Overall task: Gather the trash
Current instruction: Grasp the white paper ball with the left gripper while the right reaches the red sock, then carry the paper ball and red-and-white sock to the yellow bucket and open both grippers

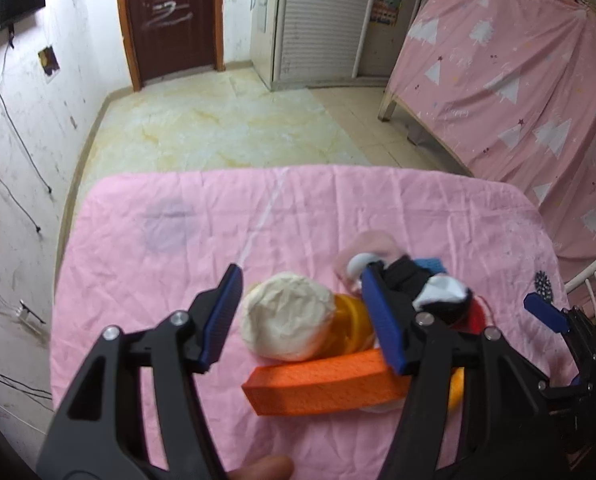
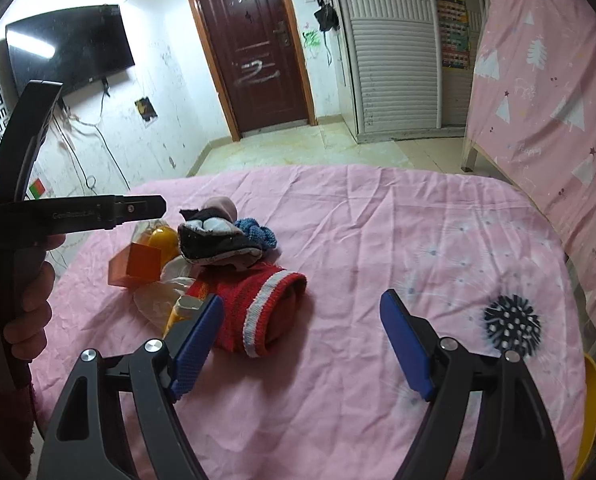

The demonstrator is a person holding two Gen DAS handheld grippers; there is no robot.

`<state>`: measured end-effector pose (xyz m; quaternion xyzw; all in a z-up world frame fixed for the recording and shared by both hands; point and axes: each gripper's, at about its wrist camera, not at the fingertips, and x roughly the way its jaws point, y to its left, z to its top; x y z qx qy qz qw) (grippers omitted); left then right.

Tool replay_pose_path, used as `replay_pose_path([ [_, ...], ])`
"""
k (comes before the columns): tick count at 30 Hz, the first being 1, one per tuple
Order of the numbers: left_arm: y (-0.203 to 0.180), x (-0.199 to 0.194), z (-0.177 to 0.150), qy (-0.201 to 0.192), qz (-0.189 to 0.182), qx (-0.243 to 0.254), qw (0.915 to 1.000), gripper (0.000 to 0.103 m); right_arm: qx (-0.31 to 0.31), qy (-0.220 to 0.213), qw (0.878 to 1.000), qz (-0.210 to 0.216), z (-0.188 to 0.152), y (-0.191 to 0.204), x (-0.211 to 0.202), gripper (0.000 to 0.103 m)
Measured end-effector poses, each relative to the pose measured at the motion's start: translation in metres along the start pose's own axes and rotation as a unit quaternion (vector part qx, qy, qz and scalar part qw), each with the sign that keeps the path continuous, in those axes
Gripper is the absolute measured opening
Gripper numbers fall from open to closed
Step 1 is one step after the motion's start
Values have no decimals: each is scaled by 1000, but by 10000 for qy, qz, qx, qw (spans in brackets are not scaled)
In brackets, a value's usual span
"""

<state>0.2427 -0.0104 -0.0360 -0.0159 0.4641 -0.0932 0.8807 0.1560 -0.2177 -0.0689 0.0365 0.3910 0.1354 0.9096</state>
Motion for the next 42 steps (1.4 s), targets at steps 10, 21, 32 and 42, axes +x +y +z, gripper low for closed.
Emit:
replay_pose_path([
  [10,16,18,-6,291,-218,-189,9992,54,-277,287,9991,137,2,20,20,74],
  [21,25,9,-20,300,-266,-340,9986,46,-491,527,9971,260,2,43,32,48],
  [32,41,-5,-34,339,-410,-790,9955,46,-243,269,9985,407,2,39,18,22],
  [42,41,-25,-39,148,-159,-756,9969,46,-29,25,9990,442,-5,18,-8,22],
])
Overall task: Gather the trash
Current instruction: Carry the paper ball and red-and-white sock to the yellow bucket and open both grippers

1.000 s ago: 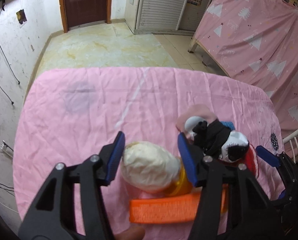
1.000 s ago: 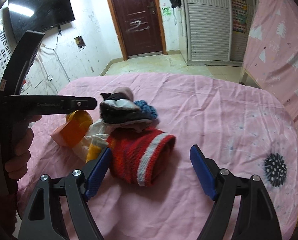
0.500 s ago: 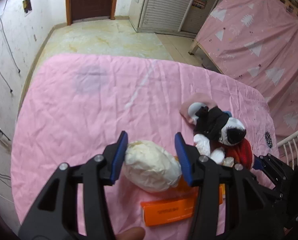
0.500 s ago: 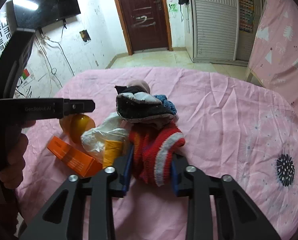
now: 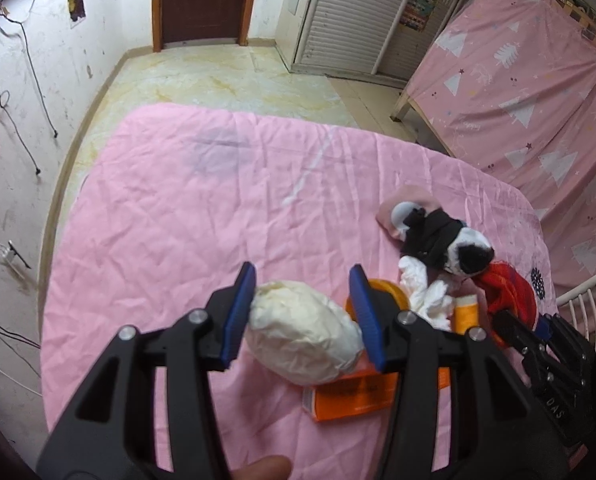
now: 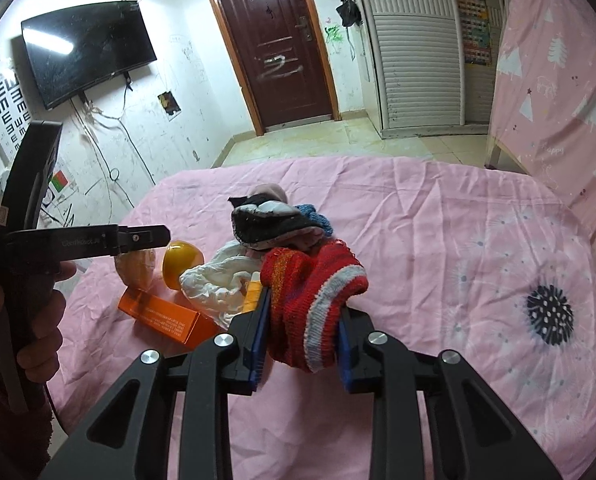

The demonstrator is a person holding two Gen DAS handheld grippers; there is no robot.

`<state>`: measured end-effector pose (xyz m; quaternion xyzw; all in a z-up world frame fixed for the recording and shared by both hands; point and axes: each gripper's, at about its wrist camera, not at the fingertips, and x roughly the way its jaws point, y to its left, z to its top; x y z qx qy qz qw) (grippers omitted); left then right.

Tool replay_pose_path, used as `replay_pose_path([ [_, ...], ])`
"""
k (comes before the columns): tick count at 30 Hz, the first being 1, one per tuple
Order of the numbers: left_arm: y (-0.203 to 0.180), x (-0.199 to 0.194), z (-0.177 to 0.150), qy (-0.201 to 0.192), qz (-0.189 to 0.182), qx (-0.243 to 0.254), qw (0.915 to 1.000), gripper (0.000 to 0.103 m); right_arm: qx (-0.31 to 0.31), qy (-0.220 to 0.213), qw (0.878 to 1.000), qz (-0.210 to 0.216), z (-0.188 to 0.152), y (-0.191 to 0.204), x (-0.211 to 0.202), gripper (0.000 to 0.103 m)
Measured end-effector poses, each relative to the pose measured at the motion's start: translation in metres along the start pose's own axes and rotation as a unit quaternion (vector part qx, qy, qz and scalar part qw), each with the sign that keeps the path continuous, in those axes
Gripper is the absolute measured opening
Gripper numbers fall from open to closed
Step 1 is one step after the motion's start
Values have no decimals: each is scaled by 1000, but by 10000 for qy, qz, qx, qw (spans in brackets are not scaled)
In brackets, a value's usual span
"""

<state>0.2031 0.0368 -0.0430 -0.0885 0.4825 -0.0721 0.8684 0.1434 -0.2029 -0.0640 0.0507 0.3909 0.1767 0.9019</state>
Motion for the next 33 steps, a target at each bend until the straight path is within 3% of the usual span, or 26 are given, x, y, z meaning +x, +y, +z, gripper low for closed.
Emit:
replay_pose_path([
  [12,-52,-38,6,-394,-103,363,9985,46,437,-587,9973,-2,-12,-33,-55,22],
  [24,-174,-39,-11,-387,-434,1171,9914,46,982,-1124,9882,-336,-44,-103,-120,22],
  [33,-268,-26,-34,-180,-744,1758,9814,46,1534,-1462,9732,-893,-86,-180,-175,22],
])
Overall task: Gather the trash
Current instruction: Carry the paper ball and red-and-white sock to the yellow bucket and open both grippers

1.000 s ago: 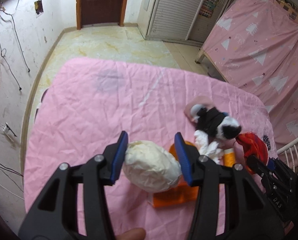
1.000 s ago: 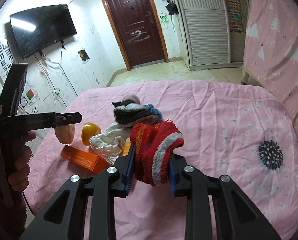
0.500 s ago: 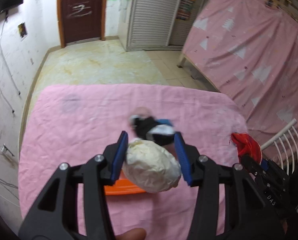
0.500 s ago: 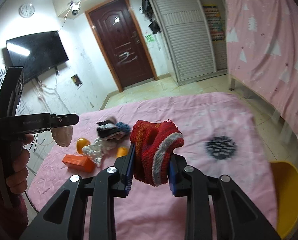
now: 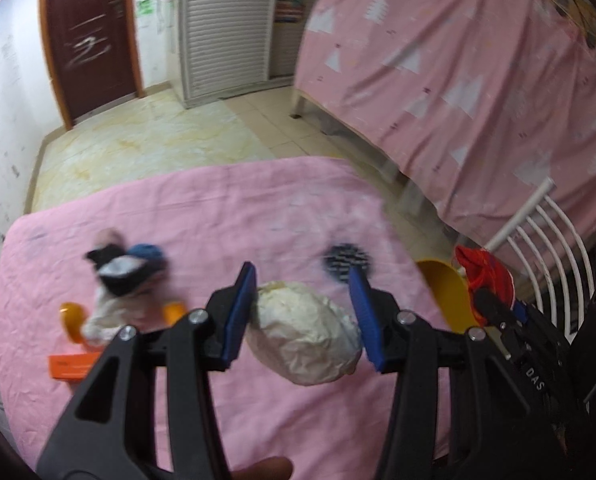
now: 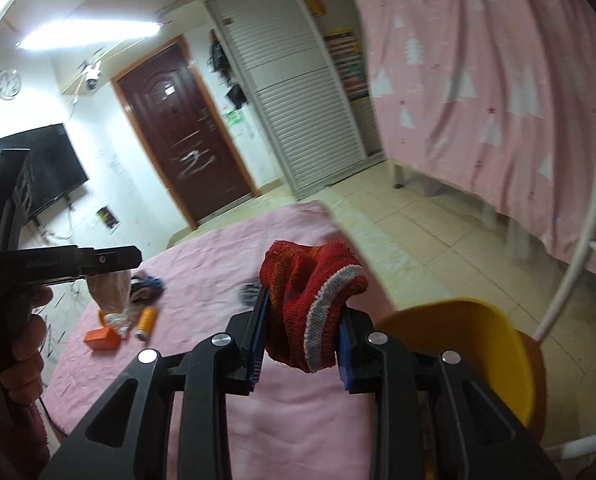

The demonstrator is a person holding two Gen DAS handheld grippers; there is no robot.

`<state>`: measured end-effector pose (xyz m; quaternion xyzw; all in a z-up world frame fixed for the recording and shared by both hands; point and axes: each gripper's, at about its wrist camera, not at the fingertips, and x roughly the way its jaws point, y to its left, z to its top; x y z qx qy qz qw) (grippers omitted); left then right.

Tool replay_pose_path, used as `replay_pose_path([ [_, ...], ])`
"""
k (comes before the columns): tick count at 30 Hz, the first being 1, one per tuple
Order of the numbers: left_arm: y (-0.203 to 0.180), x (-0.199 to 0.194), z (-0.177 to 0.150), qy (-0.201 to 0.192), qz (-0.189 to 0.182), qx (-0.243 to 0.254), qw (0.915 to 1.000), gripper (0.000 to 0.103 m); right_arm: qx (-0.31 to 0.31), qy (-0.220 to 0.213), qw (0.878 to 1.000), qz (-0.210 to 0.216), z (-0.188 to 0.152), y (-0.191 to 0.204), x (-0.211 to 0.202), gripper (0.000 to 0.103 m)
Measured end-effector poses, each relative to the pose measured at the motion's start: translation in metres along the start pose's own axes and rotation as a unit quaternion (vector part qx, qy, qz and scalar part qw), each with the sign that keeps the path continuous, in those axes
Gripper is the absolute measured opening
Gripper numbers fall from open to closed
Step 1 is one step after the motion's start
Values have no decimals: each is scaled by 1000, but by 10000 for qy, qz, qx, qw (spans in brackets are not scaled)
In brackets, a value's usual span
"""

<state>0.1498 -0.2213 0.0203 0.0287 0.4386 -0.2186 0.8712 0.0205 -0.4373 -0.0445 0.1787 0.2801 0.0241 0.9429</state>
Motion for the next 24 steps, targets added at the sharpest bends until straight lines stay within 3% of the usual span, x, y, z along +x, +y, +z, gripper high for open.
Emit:
replay_pose_path([
  [11,-106,37,2,181,-509,560,9970,46,316,108,9986,-413,-13,-65,-1,22],
  [16,-153,56,3,169,-708,823,9939,46,559,315,9967,-490,-21,-90,10,29],
  [19,-169,69,4,243,-742,856,9933,47,699,425,9953,-511,-25,-101,15,42],
  [22,-179,80,3,322,-601,927,9934,51,837,442,9947,-396,-26,-108,14,65],
  [24,-182,85,2,360,-561,938,9934,57,885,376,9946,-386,-25,-111,11,69],
])
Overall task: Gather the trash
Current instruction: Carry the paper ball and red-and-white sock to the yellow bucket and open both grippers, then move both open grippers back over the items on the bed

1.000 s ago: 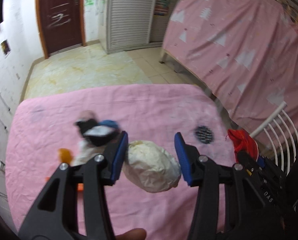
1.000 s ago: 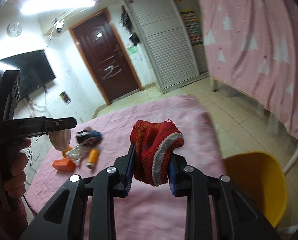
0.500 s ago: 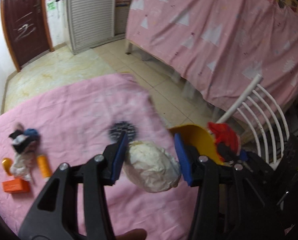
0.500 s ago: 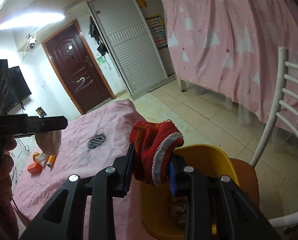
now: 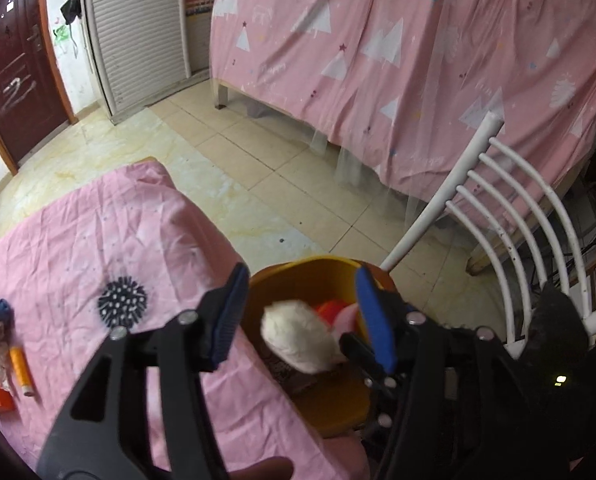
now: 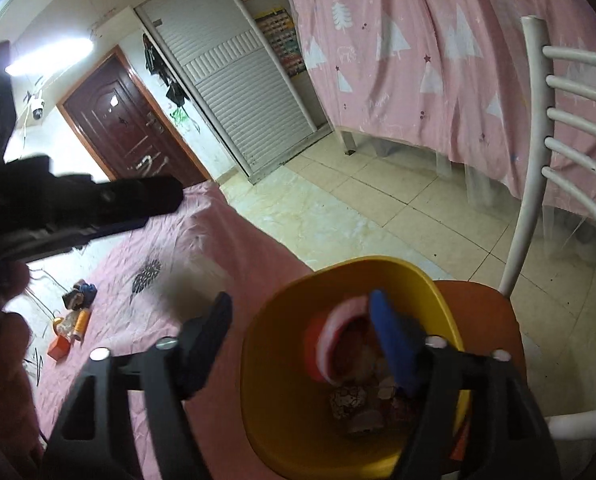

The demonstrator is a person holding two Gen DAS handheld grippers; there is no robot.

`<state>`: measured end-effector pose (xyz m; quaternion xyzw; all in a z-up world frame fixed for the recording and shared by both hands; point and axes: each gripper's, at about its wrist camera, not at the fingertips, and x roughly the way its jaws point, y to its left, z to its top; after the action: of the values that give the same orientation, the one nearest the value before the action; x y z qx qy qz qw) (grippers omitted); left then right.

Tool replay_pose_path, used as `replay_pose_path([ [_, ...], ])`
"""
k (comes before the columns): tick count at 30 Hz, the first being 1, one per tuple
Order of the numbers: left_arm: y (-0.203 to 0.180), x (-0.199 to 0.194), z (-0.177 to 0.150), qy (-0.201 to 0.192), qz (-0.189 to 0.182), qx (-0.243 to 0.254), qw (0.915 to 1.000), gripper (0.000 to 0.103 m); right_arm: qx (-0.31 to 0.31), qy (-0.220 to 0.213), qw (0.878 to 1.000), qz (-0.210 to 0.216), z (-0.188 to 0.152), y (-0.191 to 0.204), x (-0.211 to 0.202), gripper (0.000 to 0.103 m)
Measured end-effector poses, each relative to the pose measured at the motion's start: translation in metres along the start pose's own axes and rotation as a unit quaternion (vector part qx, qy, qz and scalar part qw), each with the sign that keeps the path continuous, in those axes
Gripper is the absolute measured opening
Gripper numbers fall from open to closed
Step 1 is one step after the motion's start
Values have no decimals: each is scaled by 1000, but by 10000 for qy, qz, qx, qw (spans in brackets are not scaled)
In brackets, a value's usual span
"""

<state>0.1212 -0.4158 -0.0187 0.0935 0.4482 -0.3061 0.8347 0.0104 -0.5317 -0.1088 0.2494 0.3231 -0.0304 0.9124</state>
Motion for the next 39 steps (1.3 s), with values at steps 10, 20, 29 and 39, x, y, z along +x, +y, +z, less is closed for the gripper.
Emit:
replay_pose_path([
  [10,10,-2,-2,58,35,-114,9999,57,40,-37,9999,100,1,-2,-4,69],
  [20,33,-40,-5,-217,-58,-233,9995,57,-351,-246,9990,105,2,34,-20,71],
  [29,87,-89,-30,-644,260,-537,9961,67,-879,-261,9949,420,-6,95,-23,76],
  [39,167,-136,-63,-890,556,-981,9896,70,-1505,111,9869,572,-18,171,6,77],
])
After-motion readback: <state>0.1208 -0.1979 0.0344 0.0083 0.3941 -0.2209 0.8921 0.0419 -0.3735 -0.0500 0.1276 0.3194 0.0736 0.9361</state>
